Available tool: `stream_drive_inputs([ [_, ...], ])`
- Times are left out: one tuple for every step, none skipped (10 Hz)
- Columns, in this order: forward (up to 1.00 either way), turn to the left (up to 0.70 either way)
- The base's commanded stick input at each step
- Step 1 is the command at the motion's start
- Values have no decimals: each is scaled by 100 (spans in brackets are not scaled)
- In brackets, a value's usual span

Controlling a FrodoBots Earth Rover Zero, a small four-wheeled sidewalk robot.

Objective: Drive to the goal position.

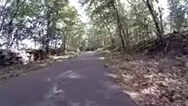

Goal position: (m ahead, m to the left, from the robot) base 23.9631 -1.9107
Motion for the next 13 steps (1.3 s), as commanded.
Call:
stream_drive_inputs([
  [70,0],
  [70,0],
  [70,0],
  [70,0],
  [70,0],
  [70,0],
  [70,0],
  [70,0],
  [70,0],
  [70,0],
  [70,0],
  [70,0],
  [70,0],
])
